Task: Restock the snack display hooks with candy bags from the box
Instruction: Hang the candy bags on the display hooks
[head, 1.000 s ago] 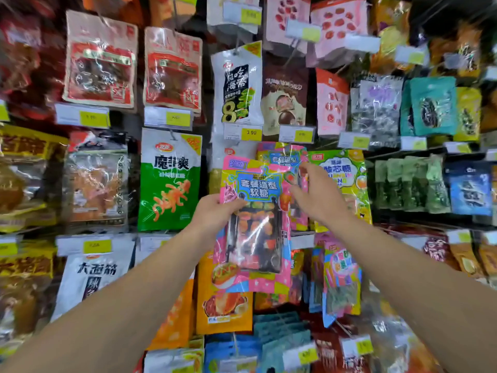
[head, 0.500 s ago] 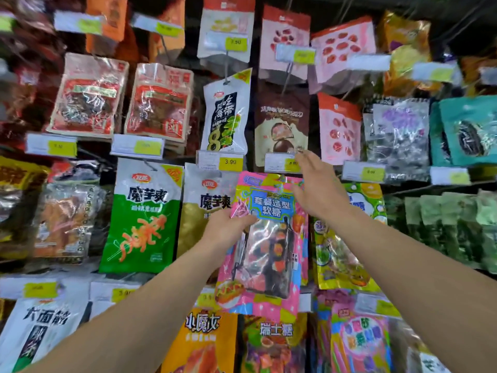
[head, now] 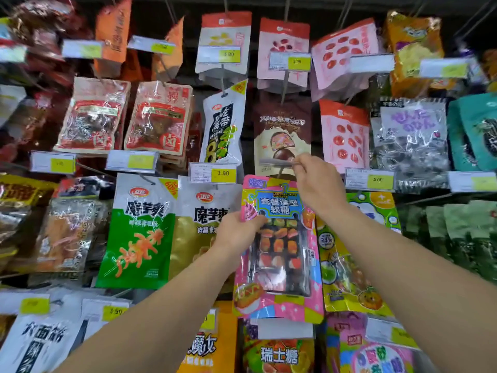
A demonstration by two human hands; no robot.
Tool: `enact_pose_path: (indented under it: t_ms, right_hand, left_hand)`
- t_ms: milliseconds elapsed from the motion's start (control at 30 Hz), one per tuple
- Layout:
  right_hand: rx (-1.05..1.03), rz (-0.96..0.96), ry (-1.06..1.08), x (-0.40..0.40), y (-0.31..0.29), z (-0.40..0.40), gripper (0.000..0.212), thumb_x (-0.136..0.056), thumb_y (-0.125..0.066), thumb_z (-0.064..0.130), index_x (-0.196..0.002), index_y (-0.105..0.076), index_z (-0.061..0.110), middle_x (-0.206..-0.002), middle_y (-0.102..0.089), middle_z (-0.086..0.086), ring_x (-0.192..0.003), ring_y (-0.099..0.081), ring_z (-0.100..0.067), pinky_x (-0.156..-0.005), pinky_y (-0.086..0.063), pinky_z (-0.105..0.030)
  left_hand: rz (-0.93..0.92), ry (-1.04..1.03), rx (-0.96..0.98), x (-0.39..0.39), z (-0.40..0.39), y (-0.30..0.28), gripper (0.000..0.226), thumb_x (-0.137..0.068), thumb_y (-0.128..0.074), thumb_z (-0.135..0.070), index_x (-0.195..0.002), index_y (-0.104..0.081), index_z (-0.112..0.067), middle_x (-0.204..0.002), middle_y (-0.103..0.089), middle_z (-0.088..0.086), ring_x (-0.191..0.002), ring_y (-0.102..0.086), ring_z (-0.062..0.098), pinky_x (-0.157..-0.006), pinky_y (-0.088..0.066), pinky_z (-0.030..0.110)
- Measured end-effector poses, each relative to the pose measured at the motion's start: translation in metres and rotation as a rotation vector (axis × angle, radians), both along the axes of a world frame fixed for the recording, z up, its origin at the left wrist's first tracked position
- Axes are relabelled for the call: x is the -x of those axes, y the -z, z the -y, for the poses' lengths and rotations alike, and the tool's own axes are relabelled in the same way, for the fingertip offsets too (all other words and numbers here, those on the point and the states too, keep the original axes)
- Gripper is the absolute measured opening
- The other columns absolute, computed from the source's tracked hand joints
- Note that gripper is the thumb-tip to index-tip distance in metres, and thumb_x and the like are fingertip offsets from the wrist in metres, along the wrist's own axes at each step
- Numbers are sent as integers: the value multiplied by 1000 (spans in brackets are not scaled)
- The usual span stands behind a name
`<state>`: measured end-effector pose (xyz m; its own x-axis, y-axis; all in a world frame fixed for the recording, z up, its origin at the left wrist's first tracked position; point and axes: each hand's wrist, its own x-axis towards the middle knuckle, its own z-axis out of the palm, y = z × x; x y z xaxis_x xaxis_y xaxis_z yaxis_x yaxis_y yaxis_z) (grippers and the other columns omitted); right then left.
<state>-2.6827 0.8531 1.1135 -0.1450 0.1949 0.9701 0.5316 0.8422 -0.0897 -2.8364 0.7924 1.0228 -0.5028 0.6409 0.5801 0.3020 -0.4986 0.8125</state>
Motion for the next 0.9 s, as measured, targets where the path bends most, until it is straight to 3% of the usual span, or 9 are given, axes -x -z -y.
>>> enact_pose_path:
  t_ms: [133, 300, 433, 567, 700, 900]
  right_hand:
    - [3, 7, -1, -1, -2, 0, 24, -101, -42, 25, -111, -63, 18, -106, -67, -7, -97, -59, -33, -74, -47, -41]
    - [28, 25, -41, 0, 2, -1, 27, -101, -41, 24, -117, -62, 19, -116, -65, -7, -105, -59, -32, -84, -49, -45]
    - [25, 59, -45, -4, 9, -1, 34, -102, -39, 24, -132, -57, 20, -135, -57, -4, -116, -56, -31, -91, -48, -46]
    - [24, 96, -21, -9, 11, 0, 38, -104, -39, 23, -139, -52, 23, -144, -51, 2, -123, -53, -28, -95, -47, -46]
    - [32, 102, -28, -12, 9, -1, 38, -104, -39, 25, -139, -53, 24, -142, -53, 2, -122, -54, -28, -95, -47, -45]
    - [61, 69, -37, -11, 5, 3, 35, -104, -39, 29, -133, -58, 25, -134, -59, 0, -116, -56, -28, -90, -48, -43]
  left_hand:
    - [66, -20, 55, -1, -3, -6, 16, -77, -75, -32, -86, -74, -18, -88, -77, 1, -90, -71, 26, -91, -54, 48]
    - [78, 1, 101, 2, -8, -15, 42, -58, -77, -42, -90, -71, -14, -87, -76, 6, -86, -72, 31, -87, -56, 52]
    - [83, 35, 113, -6, -7, -23, 27, -75, -79, -30, -93, -68, -13, -87, -77, 8, -83, -73, 30, -84, -57, 53]
    - [107, 52, 91, -9, -8, -25, 31, -69, -79, -31, -92, -68, -13, -88, -76, 9, -87, -72, 32, -86, -56, 54]
    - [132, 42, 86, -11, -1, -23, 14, -82, -75, -23, -89, -68, -12, -88, -76, 9, -87, -72, 31, -87, -56, 52]
    - [127, 16, 115, -13, 8, -20, 20, -78, -78, -26, -87, -69, -11, -88, -76, 11, -86, -72, 32, -86, -57, 52]
